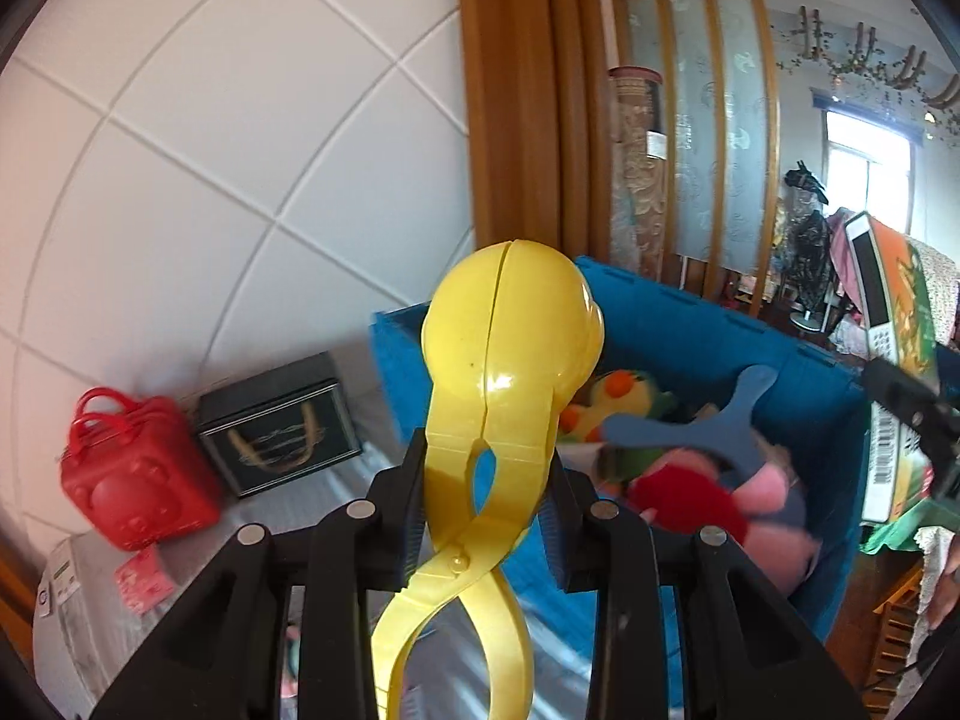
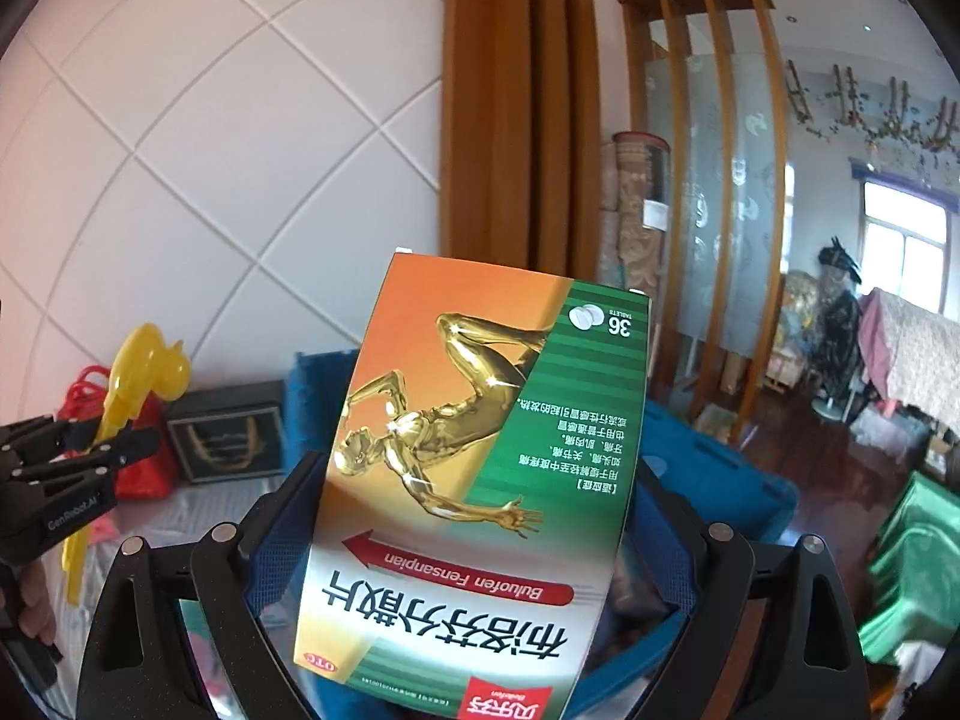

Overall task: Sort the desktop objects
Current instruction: 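Carry the yellow clip and Ibuprofen box into the blue crate and release both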

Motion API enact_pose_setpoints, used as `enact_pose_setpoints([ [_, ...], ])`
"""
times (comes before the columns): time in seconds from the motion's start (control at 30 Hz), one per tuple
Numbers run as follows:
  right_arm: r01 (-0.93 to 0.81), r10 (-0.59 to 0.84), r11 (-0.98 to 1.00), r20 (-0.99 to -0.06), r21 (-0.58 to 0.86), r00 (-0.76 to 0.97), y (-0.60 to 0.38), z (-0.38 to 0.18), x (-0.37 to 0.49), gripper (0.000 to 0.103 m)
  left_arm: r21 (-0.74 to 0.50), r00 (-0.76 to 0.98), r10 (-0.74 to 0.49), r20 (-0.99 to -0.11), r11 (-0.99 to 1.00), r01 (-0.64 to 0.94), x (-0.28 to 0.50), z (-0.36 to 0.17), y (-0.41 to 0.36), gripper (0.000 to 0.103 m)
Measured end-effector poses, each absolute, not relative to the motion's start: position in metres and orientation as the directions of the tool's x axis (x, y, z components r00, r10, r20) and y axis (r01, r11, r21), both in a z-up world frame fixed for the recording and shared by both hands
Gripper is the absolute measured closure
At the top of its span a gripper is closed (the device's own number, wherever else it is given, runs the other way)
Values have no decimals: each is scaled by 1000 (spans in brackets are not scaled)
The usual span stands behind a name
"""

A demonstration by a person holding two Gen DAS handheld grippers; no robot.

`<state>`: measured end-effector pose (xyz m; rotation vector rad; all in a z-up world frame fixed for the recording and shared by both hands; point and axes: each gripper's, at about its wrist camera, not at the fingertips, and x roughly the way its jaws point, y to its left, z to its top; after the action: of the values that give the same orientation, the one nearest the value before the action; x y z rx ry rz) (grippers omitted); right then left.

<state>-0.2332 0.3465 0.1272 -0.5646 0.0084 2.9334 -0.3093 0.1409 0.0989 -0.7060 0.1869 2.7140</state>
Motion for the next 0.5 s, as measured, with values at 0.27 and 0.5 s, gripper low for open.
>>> enact_pose_setpoints([
  [0.27,-182,192,-981,-410,-62,-892,444,120,-268,9,56,-784,327,-528,-907,-416,-347,114,257,72],
  [0.5,-159,186,-982,-492,-97,-850,490,94,-298,9,85,-742,293,-603,-901,-425,-370,99,322,72],
])
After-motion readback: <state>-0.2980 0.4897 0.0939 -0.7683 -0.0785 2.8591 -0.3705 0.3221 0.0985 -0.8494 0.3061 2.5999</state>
